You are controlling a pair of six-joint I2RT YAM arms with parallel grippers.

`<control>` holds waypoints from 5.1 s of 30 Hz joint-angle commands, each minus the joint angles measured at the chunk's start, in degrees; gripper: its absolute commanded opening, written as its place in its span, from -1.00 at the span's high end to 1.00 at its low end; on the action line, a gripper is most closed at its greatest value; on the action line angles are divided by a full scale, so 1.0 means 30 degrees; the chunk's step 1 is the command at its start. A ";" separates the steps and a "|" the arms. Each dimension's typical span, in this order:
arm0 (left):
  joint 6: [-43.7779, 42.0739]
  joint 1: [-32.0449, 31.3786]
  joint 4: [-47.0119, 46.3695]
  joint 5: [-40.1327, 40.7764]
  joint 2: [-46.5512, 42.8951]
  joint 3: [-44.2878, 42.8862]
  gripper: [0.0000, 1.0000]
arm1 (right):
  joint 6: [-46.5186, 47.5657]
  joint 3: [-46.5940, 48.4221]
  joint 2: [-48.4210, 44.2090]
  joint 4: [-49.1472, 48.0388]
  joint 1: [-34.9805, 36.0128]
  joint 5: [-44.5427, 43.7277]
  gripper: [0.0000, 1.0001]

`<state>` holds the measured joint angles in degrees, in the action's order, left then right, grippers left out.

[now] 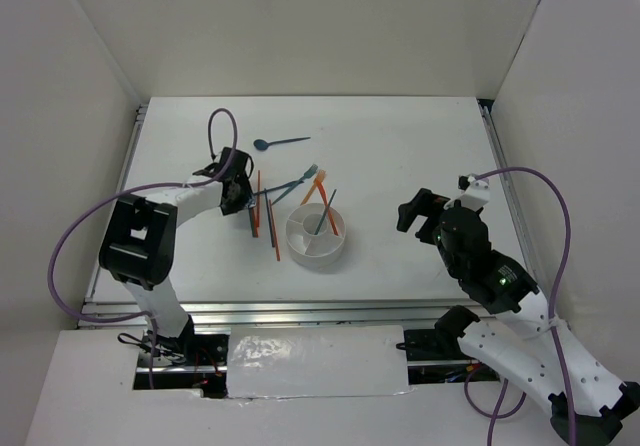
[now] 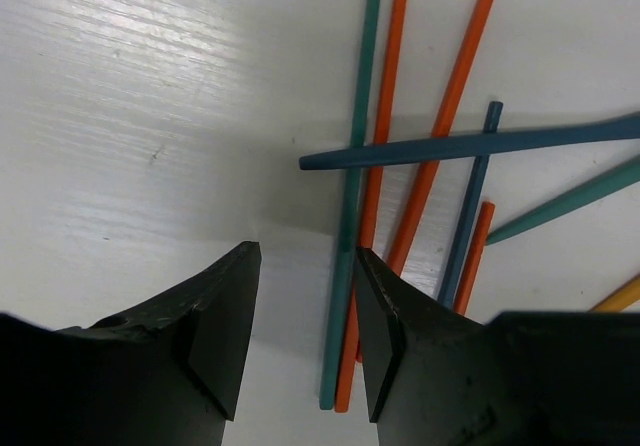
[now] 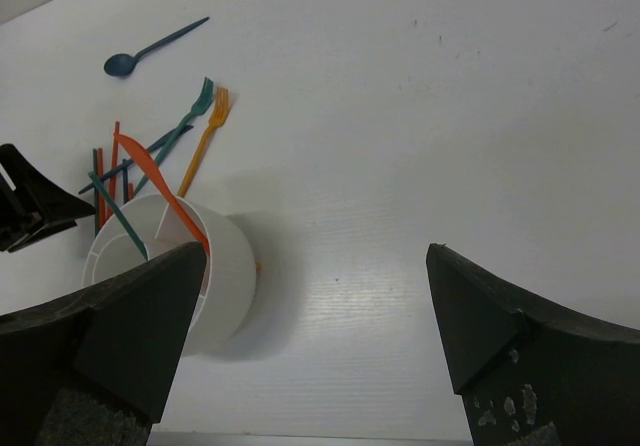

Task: Sort the eating utensils into containers

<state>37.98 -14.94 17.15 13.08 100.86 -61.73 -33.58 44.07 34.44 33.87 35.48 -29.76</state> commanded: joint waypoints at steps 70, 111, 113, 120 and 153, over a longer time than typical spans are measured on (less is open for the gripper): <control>-0.0442 -0.0968 0.0758 0.2229 0.0949 -0.0017 -0.03 | -0.0026 0.0309 0.0386 -0.0918 0.0125 0.0486 -1.00; -0.0588 -0.0118 0.0906 0.1676 -0.0018 -0.0193 -0.30 | 0.0091 0.0396 0.0416 -0.0919 0.0125 0.0750 -1.00; -0.0559 -0.0059 0.0760 0.1587 0.0276 -0.0106 -0.27 | 0.0091 0.0396 0.0358 -0.0889 0.0125 0.0662 -1.00; -0.0326 -0.0059 0.0760 0.1879 0.1097 0.0040 -0.13 | 0.0032 0.0279 0.0445 -0.0977 0.0125 0.0749 -1.00; -0.6209 -0.2751 -0.7850 -0.7901 -1.0331 0.0834 1.00 | -0.0056 0.0367 -0.0228 -0.0743 0.0213 0.0545 -1.00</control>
<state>25.06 -19.68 2.96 0.95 66.72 -60.16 -33.56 44.07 34.35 32.69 35.70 -27.18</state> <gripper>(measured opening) 0.044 0.998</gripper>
